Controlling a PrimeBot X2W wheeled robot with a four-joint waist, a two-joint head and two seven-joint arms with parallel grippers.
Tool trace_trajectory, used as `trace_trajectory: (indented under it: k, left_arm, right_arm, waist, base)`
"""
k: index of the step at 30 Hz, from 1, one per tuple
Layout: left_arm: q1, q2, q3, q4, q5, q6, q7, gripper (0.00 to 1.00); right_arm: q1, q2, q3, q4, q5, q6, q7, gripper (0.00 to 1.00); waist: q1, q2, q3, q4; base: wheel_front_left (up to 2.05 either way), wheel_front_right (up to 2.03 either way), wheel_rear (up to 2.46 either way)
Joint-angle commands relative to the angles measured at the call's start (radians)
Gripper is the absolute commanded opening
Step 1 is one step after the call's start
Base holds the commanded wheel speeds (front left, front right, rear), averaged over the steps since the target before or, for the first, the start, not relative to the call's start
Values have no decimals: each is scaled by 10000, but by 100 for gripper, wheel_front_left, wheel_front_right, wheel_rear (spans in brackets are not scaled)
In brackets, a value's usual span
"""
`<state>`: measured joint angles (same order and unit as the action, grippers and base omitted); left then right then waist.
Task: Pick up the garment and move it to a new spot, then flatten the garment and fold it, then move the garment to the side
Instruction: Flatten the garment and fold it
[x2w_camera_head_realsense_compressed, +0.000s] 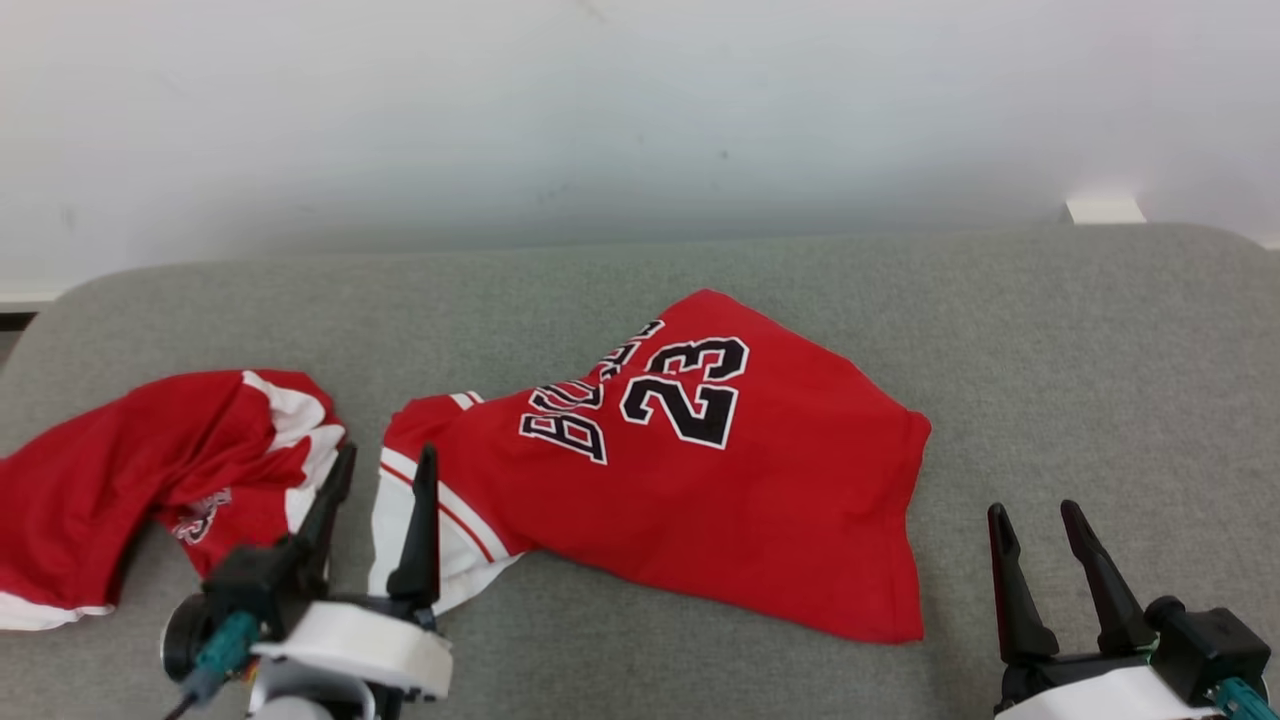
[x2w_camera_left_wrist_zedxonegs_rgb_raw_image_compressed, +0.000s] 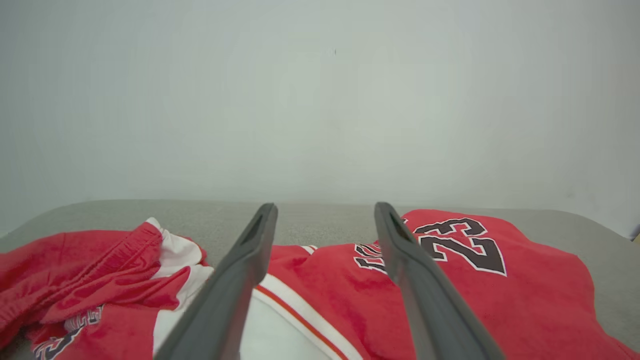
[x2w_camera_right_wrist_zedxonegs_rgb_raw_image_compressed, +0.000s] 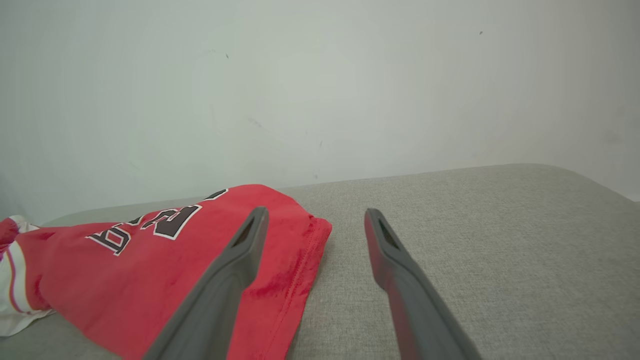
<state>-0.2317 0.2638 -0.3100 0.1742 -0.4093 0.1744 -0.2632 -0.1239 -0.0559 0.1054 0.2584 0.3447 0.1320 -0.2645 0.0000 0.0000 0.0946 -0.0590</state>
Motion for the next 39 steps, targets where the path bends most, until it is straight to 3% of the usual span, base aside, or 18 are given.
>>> trace_trajectory:
  k: [1, 9, 18, 25, 26, 27, 28, 34, 39]
  left_arm:
    - [524, -198, 350, -443, 502, -184, -19, 100]
    - [1581, -1107, 1164, -940, 1332, -909, -13, 100]
    - [1575, -1795, 1656, -789, 1935, -1808, -14, 100]
    - [1351, -2018, 2026, -733, 2096, -2146, -14, 100]
    - [1343, -2039, 2071, -721, 2114, -2165, -14, 100]
    - [1339, -2052, 2109, -707, 2137, -2193, -14, 100]
    - [1326, -2061, 2143, -698, 2155, -2232, -14, 100]
    - [1293, -2100, 2294, -692, 2206, -2333, -14, 100]
    - [1296, -2116, 2403, -730, 2228, -2361, -14, 100]
  right_arm:
    - [225, -101, -28, 1, 20, -26, 5, 100]
    - [741, -399, 442, 288, 211, -26, 5, 100]
    - [404, -953, 2382, 2160, 1066, -26, 61, 100]
    - [-539, -701, 2661, 3600, 1280, -26, 50, 100]
    - [-640, -657, 2699, 3791, 1297, -26, 44, 84]
    - [-737, -634, 2752, 3950, 1288, -26, 40, 37]
    - [-838, -621, 2775, 4079, 1298, -26, 30, 0]
    - [-1229, -910, 2238, 3813, 1554, -26, -6, 0]
    - [-1248, -1772, 1454, 2763, 1873, -26, -2, 0]
  waist:
    - [0, 0, -220, 133]
    - [0, 0, -587, 303]
    - [0, 0, -479, 684]
    - [0, 0, -141, 1001]
    - [0, 0, -109, 1031]
    - [0, 0, -77, 1062]
    - [0, 0, -47, 1088]
    - [0, 0, 129, 1150]
    - [0, 0, 319, 1061]
  base:
    - [0, 0, 0]
    - [0, 0, 0]
    - [0, 0, 0]
    - [0, 0, 0]
    - [0, 0, 0]
    - [0, 0, 0]
    - [0, 0, 0]
    - [0, 0, 0]
    - [0, 0, 0]
